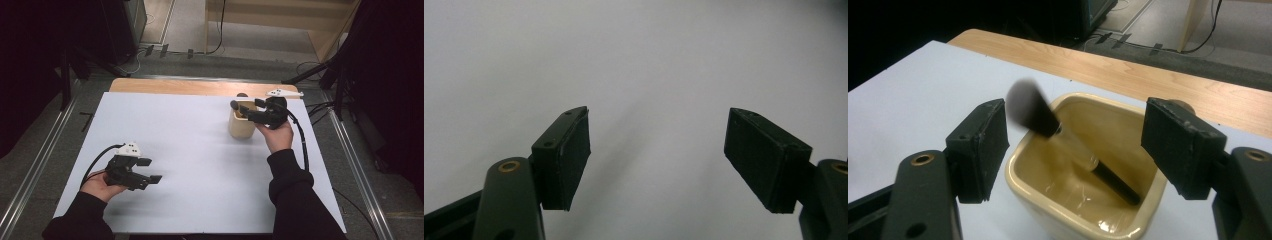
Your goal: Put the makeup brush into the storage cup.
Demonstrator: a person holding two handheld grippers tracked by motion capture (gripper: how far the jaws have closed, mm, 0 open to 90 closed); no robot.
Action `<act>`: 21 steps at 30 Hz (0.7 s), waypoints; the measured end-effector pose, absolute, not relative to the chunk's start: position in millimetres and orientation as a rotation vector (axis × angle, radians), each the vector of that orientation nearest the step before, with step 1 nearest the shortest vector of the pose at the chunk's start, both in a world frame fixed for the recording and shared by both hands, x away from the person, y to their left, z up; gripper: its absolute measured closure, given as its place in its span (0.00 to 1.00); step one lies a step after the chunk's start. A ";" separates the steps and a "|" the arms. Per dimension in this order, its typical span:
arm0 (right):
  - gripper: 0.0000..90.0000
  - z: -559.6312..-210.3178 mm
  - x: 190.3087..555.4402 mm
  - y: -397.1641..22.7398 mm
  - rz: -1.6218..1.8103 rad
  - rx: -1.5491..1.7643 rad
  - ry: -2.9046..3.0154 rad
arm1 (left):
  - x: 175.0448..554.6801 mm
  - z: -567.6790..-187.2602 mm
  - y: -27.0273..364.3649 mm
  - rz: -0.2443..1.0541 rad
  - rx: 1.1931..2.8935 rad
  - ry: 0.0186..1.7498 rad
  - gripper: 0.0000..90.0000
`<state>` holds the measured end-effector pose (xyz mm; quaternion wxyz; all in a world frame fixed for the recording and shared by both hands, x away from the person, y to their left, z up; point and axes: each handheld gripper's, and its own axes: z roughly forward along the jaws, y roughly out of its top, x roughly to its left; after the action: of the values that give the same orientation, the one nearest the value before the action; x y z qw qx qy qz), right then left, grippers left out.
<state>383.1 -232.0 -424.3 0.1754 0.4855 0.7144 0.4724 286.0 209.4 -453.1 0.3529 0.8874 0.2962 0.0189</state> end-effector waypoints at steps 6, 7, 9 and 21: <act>0.29 -421.5 377.1 -233.0 1.340 1.363 2.080 | 286.6 -454.8 209.5 0.046 2.301 0.771 0.31; 0.29 -421.1 375.2 -233.8 1.356 1.353 2.077 | 286.8 -454.9 209.3 0.046 2.303 0.771 0.30; 0.29 -420.0 372.4 -236.1 1.375 1.357 2.083 | 287.0 -454.7 209.1 0.045 2.305 0.773 0.30; 0.29 -414.2 356.8 -247.6 1.341 1.361 2.144 | 288.6 -456.1 209.3 0.037 2.308 0.767 0.30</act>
<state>356.8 -247.6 -414.2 0.1347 0.4696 0.7398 0.4627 288.6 209.3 -456.1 0.3469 0.8899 0.2958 0.0144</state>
